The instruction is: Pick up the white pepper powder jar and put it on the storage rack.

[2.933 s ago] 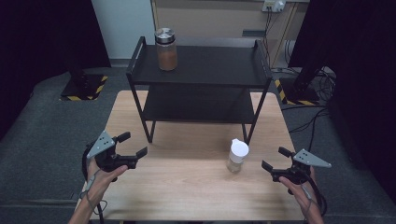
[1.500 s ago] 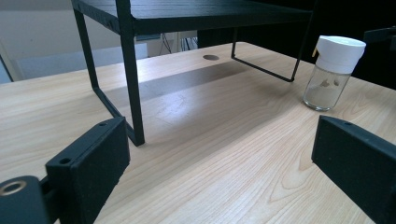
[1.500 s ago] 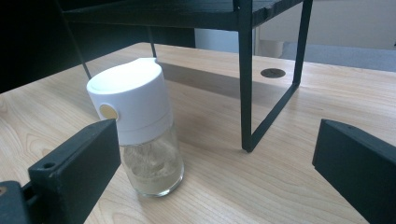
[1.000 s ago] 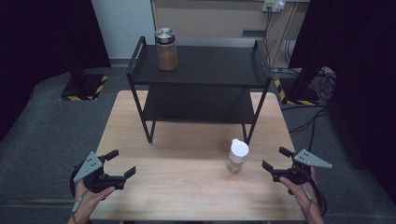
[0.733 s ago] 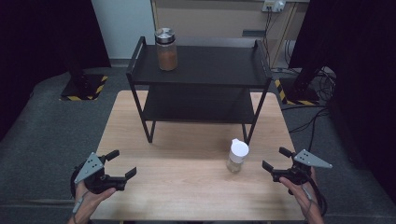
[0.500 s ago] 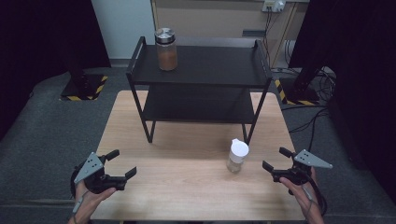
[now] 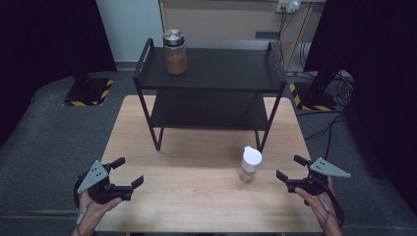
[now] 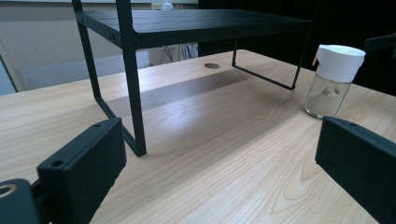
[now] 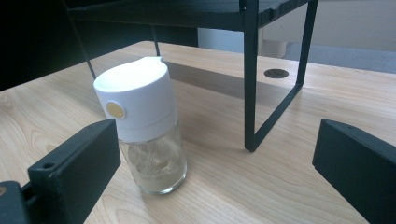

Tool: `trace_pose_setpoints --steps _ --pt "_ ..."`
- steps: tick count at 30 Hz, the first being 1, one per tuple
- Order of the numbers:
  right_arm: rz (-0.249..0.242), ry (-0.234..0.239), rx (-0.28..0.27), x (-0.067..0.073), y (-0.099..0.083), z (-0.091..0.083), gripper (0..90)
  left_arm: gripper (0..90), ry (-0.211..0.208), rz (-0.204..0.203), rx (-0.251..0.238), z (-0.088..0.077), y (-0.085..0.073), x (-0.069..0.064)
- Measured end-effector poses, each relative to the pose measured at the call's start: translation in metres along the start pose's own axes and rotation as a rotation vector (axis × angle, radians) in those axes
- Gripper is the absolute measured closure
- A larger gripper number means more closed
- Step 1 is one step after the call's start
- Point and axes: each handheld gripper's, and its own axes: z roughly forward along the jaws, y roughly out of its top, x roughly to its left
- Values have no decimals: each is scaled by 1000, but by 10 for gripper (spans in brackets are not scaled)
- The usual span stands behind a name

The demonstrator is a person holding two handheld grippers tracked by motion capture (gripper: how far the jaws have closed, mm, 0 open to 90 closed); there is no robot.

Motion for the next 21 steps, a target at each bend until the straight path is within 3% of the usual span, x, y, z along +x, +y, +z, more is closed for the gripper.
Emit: trace_pose_setpoints --steps 13,21 --pt "-30 23 -21 -4 16 -8 13 5 -11 -7 2 1 1 2" --pt "7 9 -44 -3 29 -14 13 3 -15 -14 -2 0 1 3"
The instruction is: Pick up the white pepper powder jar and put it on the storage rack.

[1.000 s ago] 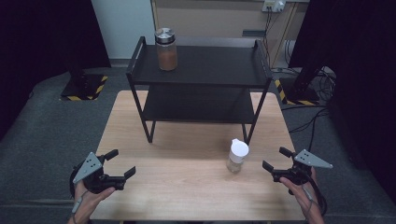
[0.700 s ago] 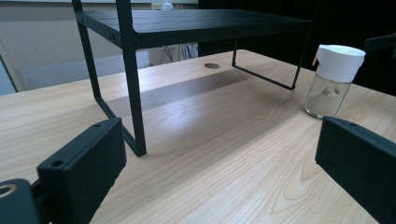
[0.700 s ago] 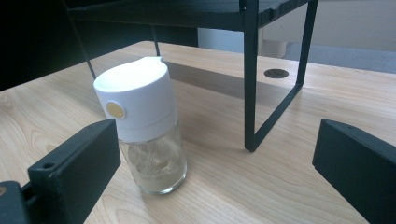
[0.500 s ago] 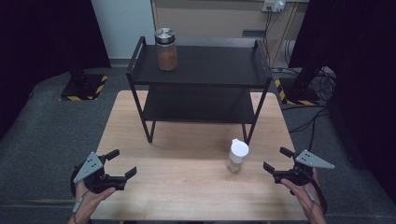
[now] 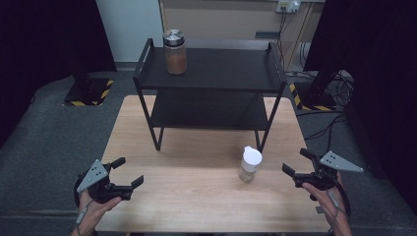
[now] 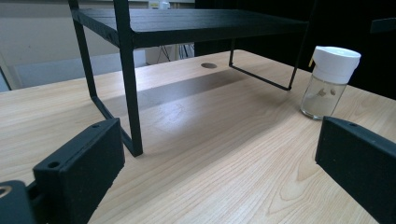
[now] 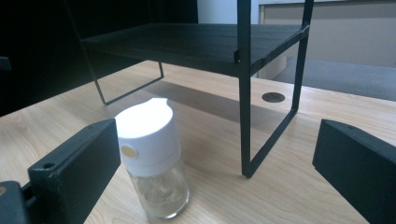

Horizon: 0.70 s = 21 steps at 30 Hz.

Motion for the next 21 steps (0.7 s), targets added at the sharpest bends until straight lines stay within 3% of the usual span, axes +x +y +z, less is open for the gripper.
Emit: trace_pose_setpoints --steps 12,21 --pt "-39 18 40 12 32 15 13 1 -12 -3 4 0 0 -1" --pt "-50 46 77 19 36 35 13 0 -16 -1 8 1 1 0"
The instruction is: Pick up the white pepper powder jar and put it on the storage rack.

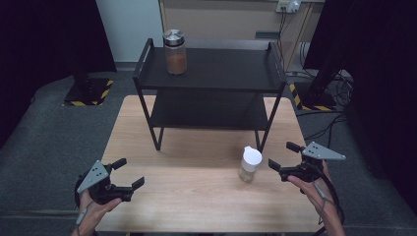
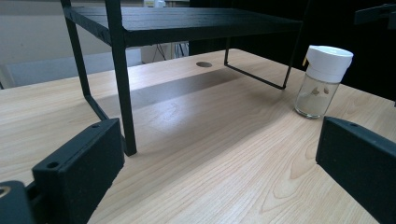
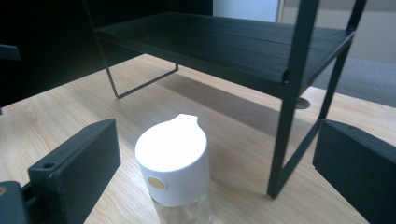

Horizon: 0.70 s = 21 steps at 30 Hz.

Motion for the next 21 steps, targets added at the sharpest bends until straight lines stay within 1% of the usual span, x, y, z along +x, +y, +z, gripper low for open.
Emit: trace_pose_setpoints --steps 4,6,11,15,19,21 --pt "0 9 19 4 2 13 13 0 0 -1 -1 0 0 0" --pt "-1 12 21 5 2 15 13 0 1 -2 -1 -1 0 0" --pt "3 23 41 10 0 27 13 0 0 -1 0 0 0 -1" --pt "-4 35 66 14 -1 41 13 0 -4 0 -1 0 0 0" --pt "-5 37 83 16 -1 49 14 0 -4 -1 -2 -1 0 0" --pt "1 28 98 19 -2 56 17 0 -4 -1 -1 -1 0 0"
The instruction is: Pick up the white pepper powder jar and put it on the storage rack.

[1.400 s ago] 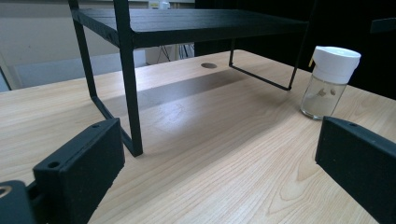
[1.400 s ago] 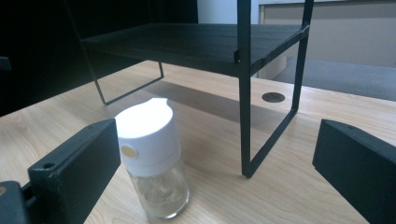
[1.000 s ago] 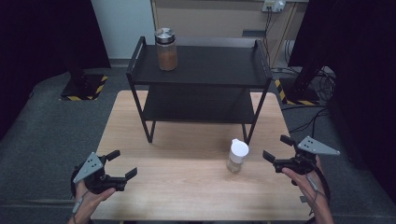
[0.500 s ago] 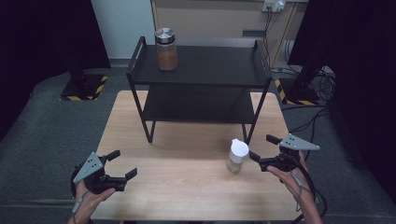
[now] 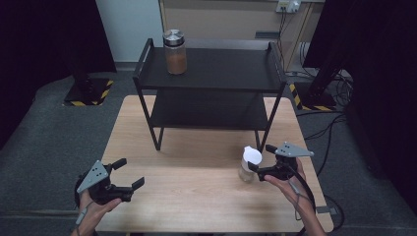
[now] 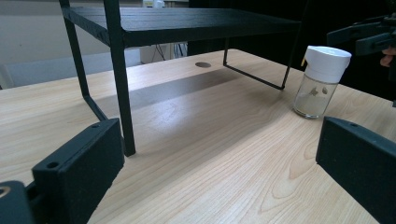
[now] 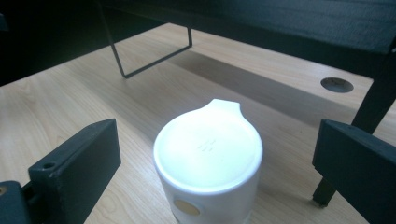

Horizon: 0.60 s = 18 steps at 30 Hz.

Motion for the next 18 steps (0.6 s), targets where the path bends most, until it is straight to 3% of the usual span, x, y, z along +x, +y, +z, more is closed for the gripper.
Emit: trace_pose_setpoints --steps 9,18 --pt "0 -3 28 4 -4 18 71 0 -7 2 -2 1 0 0" --pt "-54 -45 50 13 -3 25 243 0 -6 7 3 0 1 0"
